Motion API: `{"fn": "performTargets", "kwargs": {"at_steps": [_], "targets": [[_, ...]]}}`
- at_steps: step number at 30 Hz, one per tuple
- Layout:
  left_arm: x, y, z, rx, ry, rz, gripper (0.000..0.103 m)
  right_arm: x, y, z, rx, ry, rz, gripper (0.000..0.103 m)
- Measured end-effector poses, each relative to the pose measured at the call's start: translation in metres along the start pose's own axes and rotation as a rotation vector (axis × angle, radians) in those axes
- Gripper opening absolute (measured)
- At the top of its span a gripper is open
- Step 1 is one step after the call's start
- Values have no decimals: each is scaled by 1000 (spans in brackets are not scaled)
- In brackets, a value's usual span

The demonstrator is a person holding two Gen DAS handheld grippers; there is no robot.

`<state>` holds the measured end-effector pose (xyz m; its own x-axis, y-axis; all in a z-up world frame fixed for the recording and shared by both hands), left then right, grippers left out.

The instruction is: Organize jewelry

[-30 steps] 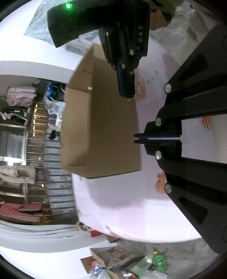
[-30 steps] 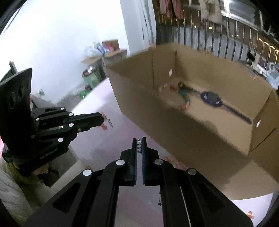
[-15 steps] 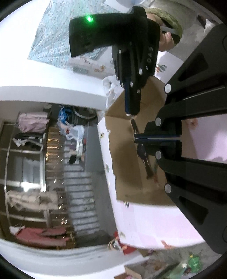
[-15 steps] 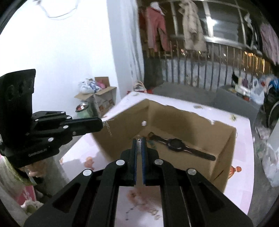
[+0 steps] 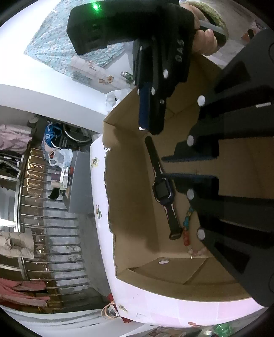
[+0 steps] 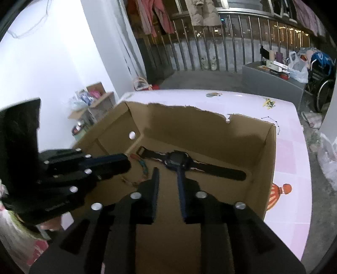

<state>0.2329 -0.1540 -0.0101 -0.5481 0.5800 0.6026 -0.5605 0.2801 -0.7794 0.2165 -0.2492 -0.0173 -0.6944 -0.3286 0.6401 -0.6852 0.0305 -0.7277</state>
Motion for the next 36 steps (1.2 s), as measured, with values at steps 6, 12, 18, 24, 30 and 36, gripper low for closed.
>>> {"fn": "performTargets", "kwargs": {"at_steps": [6,12,18,24,30,36], "targets": [[29,4,11,-49,-21,75,24,27,4,2,-5,-19,75,25],[83,34,49,-148,83,153,30,78,25,-12,22,-119,189,25],[80,94,80,-201,133,44,31,99,76,-37,57,-235,156,25],[48,133,93,-301,30,-36,31,56,113,-29,83,-33,-30,19],[26,145,95,-416,-34,-79,31,46,117,-24,109,76,-39,0],[16,156,96,-470,-43,-138,31,46,118,-26,117,148,-7,0]]}}
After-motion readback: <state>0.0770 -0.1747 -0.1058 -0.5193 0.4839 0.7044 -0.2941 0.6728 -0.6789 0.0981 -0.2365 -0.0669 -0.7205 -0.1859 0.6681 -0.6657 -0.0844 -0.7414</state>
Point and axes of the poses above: each gripper's, at about its wrist camera, not at the fingertips, and x roughly against the way its jaws point, z to its right, y to its underside, the point moved 6 cm from there along -x, roughly the way its jaws point, and after that the axes turned 3 degrees about z, right-handed, at the moved point
